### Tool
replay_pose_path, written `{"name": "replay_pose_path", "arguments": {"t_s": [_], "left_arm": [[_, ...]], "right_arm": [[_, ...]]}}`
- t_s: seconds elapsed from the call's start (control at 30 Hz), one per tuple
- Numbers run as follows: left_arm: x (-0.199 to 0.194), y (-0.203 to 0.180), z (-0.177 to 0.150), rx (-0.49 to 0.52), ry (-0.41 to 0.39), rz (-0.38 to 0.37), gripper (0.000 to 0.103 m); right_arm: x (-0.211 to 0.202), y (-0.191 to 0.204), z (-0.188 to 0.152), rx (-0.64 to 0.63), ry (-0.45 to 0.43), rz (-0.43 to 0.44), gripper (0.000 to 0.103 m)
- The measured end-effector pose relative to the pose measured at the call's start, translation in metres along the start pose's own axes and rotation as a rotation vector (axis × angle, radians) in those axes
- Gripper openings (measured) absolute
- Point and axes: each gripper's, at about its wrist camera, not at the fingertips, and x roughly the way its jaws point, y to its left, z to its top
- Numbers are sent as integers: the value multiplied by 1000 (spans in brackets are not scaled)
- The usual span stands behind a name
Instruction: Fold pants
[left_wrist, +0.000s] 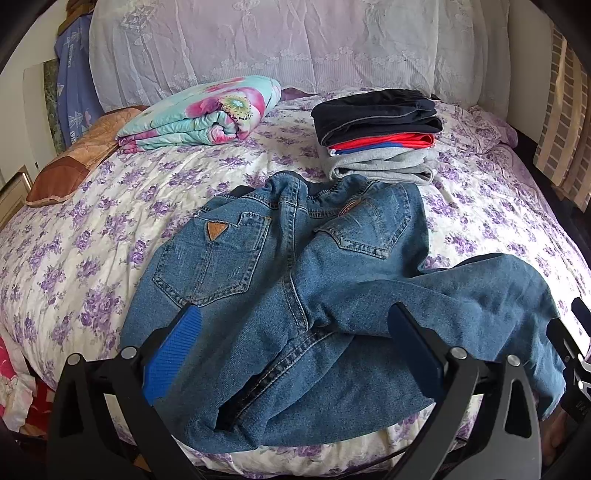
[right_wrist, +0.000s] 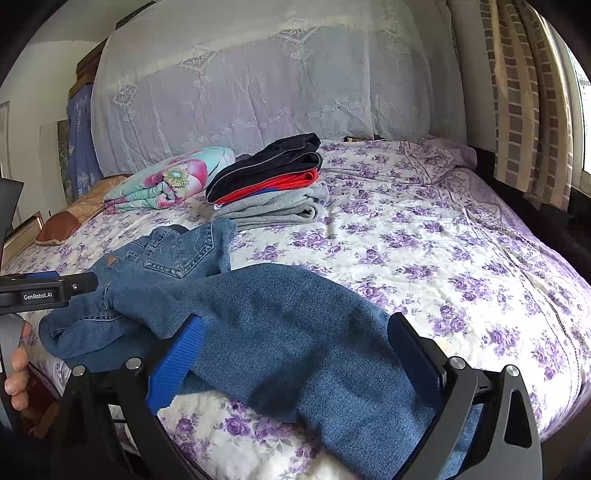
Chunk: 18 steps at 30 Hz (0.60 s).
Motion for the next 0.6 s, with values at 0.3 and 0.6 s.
{"name": "replay_pose_path", "arguments": {"t_s": [0.3,0.6], "left_arm": [[1,1,-1,-2,2,0,98],[3,3,-3,-2,5,2,98]], "right_arm": [[5,0,-2,7,24,11,99],[6,-1,-3,15,27,9,100]]}}
